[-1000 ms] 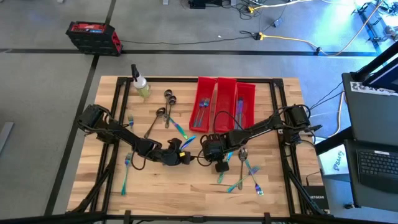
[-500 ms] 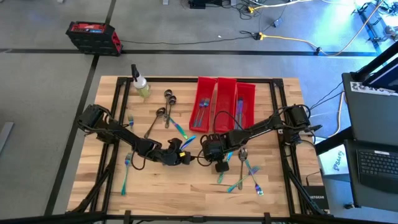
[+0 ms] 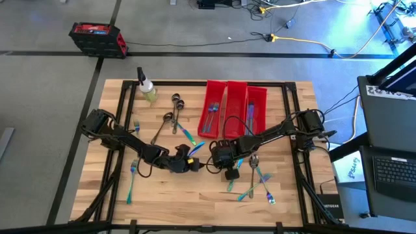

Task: Sort silverware
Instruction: Put the black spoon into the middle red silverware bin

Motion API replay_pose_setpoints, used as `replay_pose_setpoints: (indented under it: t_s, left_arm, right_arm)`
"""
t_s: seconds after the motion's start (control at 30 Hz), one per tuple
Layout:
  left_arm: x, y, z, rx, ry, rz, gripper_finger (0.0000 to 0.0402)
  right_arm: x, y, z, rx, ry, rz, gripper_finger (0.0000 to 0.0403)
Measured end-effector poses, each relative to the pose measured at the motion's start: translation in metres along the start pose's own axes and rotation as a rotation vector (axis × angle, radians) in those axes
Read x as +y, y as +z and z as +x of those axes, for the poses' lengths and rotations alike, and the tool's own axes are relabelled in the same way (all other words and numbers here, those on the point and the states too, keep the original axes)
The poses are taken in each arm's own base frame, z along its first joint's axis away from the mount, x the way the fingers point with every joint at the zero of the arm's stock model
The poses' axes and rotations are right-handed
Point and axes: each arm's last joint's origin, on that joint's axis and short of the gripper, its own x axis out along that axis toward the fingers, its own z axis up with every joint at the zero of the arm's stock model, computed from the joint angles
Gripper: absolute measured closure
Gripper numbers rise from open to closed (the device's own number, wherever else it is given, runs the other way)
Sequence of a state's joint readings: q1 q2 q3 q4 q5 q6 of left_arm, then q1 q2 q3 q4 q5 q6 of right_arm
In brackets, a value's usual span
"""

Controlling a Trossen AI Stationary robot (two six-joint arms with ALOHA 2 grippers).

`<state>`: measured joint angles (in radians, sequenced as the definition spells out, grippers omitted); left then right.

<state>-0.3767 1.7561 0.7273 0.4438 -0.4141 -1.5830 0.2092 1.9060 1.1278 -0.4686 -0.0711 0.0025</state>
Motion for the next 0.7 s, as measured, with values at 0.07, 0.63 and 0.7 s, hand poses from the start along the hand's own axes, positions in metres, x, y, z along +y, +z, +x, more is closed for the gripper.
replay_pose_setpoints:
  t_s: [0.07, 0.63, 0.7]
  left_arm:
    - [0.0023, 0.0010, 0.0004, 0.004, 0.024, -0.060, 0.0236]
    - [0.0043, 0.0038, 0.0018, 0.029, 0.049, -0.165, 0.0249]
    - [0.0042, 0.0052, 0.0020, 0.000, 0.046, -0.181, 0.0254]
  right_arm:
    - [0.0000, 0.0000, 0.0000, 0.000, 0.000, 0.000, 0.0403]
    - [0.0000, 0.0003, 0.0000, -0.003, 0.000, -0.001, 0.0403]
    - [0.0000, 0.0003, 0.0000, -0.003, 0.000, -0.001, 0.0403]
